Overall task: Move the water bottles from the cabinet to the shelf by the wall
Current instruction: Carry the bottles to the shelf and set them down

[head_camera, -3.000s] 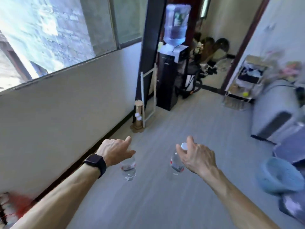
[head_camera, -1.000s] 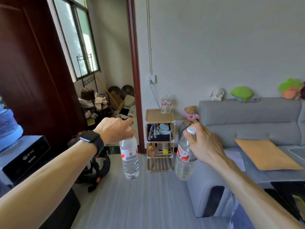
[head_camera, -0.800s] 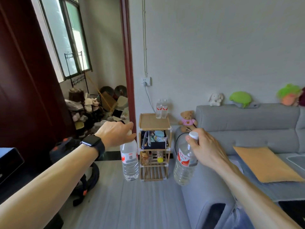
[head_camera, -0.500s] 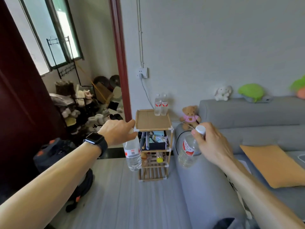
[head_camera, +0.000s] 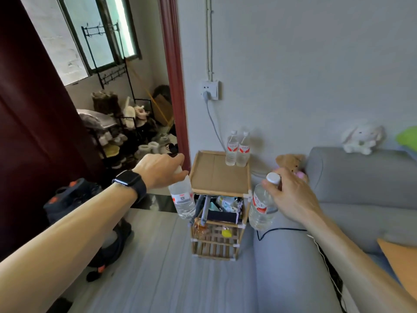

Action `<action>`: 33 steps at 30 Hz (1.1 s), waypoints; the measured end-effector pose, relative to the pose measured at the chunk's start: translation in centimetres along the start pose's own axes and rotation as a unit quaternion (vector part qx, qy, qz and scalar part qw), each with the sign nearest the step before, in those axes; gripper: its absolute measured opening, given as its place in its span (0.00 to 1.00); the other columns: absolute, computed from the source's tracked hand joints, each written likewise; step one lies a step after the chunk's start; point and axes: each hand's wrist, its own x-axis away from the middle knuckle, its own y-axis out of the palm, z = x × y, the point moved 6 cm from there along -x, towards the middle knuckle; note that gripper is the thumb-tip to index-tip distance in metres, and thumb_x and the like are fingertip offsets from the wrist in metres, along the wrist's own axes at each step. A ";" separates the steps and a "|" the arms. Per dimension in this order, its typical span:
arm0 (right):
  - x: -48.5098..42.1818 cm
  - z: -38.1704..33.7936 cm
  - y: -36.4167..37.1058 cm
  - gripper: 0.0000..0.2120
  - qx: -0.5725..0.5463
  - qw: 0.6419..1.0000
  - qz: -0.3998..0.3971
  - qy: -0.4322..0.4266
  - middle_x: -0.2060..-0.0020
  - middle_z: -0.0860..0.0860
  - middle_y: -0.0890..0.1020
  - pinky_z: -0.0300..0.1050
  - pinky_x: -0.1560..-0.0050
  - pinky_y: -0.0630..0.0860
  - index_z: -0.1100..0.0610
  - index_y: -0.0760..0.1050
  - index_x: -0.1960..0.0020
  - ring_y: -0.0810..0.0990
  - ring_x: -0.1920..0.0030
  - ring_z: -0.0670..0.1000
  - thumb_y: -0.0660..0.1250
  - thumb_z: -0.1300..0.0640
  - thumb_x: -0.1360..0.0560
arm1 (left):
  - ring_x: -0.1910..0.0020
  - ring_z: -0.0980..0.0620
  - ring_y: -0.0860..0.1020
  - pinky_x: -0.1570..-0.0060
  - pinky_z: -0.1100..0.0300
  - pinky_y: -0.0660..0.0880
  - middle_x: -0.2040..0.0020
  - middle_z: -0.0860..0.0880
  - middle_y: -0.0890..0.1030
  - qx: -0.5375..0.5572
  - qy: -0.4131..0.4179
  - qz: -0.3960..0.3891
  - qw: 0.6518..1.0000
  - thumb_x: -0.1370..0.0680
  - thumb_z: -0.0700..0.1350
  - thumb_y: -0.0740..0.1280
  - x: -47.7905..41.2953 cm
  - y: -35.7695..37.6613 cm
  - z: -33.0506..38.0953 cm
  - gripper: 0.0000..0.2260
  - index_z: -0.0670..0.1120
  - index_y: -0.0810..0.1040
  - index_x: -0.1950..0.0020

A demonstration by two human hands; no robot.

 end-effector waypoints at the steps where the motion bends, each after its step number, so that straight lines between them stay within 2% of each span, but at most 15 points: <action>1: -1.5 0.2 0.4 0.16 -0.002 1.000 -0.001 -0.001 0.48 0.50 0.79 0.47 0.54 0.67 0.54 0.72 0.40 0.71 0.49 0.53 0.63 0.44 0.21 | 0.63 0.46 0.78 0.62 0.52 0.75 0.62 0.50 0.79 0.006 -0.010 -0.004 1.000 0.19 0.63 0.54 -1.1 0.4 -0.3 0.17 0.50 0.69 0.45; 4: -5.8 0.8 1.5 0.14 -0.006 1.000 0.008 -0.005 0.54 0.48 0.78 0.47 0.58 0.65 0.53 0.73 0.44 0.76 0.51 0.55 0.63 0.44 0.21 | 0.62 0.46 0.77 0.62 0.53 0.72 0.61 0.50 0.78 0.013 -0.023 -0.024 0.999 0.20 0.63 0.53 -4.6 1.9 -0.9 0.18 0.50 0.69 0.45; 6: -8.4 1.1 2.4 0.15 0.009 1.000 -0.001 0.005 0.56 0.48 0.76 0.46 0.59 0.64 0.53 0.72 0.42 0.76 0.52 0.55 0.62 0.44 0.21 | 0.60 0.46 0.79 0.61 0.53 0.73 0.58 0.50 0.80 0.020 -0.017 -0.038 0.999 0.20 0.63 0.54 -7.4 3.0 -1.2 0.18 0.50 0.70 0.44; 8: -11.0 1.4 3.5 0.16 0.033 0.999 -0.019 0.015 0.53 0.49 0.77 0.47 0.59 0.65 0.53 0.71 0.40 0.75 0.52 0.54 0.61 0.43 0.20 | 0.61 0.46 0.79 0.62 0.53 0.74 0.58 0.50 0.79 0.010 0.005 -0.049 0.999 0.20 0.63 0.54 -10.6 3.8 -1.1 0.18 0.49 0.70 0.45; 10: -13.5 1.7 4.7 0.17 0.039 0.999 -0.030 0.018 0.49 0.50 0.80 0.49 0.55 0.70 0.53 0.71 0.40 0.77 0.47 0.56 0.60 0.42 0.20 | 0.62 0.47 0.78 0.63 0.53 0.73 0.61 0.50 0.78 0.010 0.018 -0.056 0.998 0.20 0.62 0.53 -13.9 4.5 -1.2 0.18 0.48 0.70 0.48; 13: -17.7 2.0 7.2 0.17 0.017 0.998 -0.059 0.028 0.49 0.48 0.79 0.52 0.50 0.74 0.50 0.70 0.41 0.77 0.47 0.55 0.59 0.39 0.20 | 0.62 0.45 0.78 0.63 0.53 0.72 0.61 0.49 0.79 0.021 0.032 -0.049 0.998 0.21 0.61 0.54 -18.9 6.0 -1.9 0.17 0.48 0.69 0.49; 17: -23.2 1.3 10.7 0.13 -0.014 0.997 -0.071 0.037 0.51 0.47 0.78 0.52 0.51 0.74 0.49 0.69 0.45 0.77 0.49 0.53 0.61 0.40 0.21 | 0.66 0.47 0.75 0.71 0.57 0.63 0.66 0.51 0.75 0.038 0.055 -0.034 0.997 0.19 0.60 0.54 -24.8 8.4 -3.7 0.14 0.49 0.66 0.49; 21: -28.2 0.4 14.4 0.08 -0.012 0.995 -0.088 0.046 0.54 0.45 0.76 0.48 0.54 0.71 0.46 0.67 0.48 0.76 0.51 0.50 0.63 0.44 0.21 | 0.68 0.48 0.76 0.69 0.54 0.71 0.65 0.50 0.76 0.094 0.068 -0.047 0.992 0.18 0.59 0.54 -30.6 11.7 -5.2 0.14 0.48 0.65 0.48; 24: -30.9 0.6 17.1 0.09 -0.024 0.993 -0.101 0.058 0.53 0.44 0.77 0.49 0.55 0.72 0.46 0.68 0.46 0.77 0.51 0.49 0.63 0.43 0.21 | 0.66 0.48 0.77 0.65 0.51 0.76 0.63 0.50 0.76 0.133 0.069 -0.055 0.987 0.18 0.59 0.56 -34.6 13.6 -5.6 0.15 0.47 0.66 0.45; 27: -33.2 0.5 19.4 0.09 -0.048 0.990 -0.120 0.058 0.53 0.43 0.77 0.44 0.58 0.71 0.47 0.70 0.45 0.77 0.53 0.47 0.62 0.44 0.21 | 0.63 0.47 0.78 0.62 0.49 0.78 0.61 0.49 0.78 0.149 0.059 -0.076 0.984 0.19 0.60 0.56 -37.8 15.2 -6.3 0.16 0.47 0.66 0.43; 30: -35.6 0.1 21.4 0.10 -0.053 0.989 -0.125 0.058 0.55 0.44 0.78 0.50 0.55 0.75 0.48 0.71 0.48 0.78 0.55 0.48 0.61 0.42 0.21 | 0.62 0.47 0.79 0.63 0.52 0.77 0.59 0.49 0.79 0.136 0.065 -0.085 0.985 0.19 0.60 0.56 -40.0 16.7 -6.4 0.17 0.47 0.67 0.42; 33: -37.8 -0.3 23.1 0.10 -0.049 0.987 -0.141 0.058 0.57 0.44 0.79 0.53 0.53 0.78 0.46 0.70 0.49 0.79 0.57 0.46 0.60 0.41 0.22 | 0.64 0.47 0.78 0.69 0.56 0.69 0.59 0.48 0.80 0.111 0.079 -0.080 0.987 0.18 0.60 0.55 -41.3 17.7 -6.0 0.18 0.47 0.67 0.42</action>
